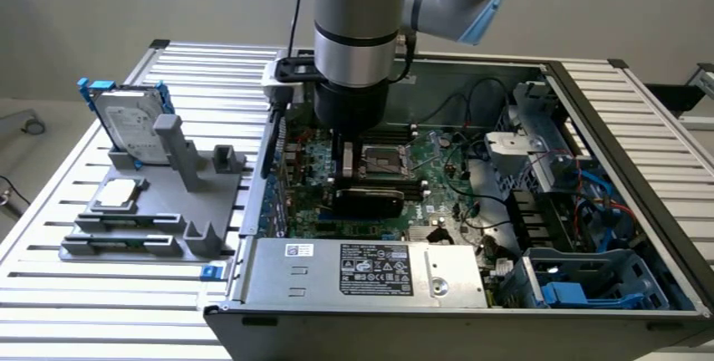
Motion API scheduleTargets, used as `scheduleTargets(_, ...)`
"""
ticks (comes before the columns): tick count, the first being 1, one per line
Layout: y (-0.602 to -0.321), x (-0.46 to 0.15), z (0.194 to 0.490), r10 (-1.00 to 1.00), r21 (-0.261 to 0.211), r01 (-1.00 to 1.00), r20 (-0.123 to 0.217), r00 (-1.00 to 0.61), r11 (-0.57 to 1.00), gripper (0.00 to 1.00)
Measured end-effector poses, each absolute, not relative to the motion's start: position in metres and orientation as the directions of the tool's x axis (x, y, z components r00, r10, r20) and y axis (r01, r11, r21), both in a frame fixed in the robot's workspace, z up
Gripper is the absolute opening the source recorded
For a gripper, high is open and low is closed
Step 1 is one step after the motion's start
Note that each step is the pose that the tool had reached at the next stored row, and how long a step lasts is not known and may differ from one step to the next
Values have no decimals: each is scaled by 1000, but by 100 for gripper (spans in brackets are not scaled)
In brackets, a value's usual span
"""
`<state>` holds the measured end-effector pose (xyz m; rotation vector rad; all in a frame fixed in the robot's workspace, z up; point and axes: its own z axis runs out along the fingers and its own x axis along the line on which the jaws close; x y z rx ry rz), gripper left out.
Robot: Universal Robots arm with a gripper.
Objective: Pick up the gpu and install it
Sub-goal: 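Press down on the gpu until it lock into place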
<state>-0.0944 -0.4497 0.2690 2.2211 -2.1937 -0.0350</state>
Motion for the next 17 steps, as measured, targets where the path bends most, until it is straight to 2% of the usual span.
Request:
scheduleTargets(13, -450, -94, 267, -1000, 30, -999, -3, 12, -12, 11)
scheduleTargets(17, -450, -94, 279, -1000, 31, -999, -3, 12, -12, 11)
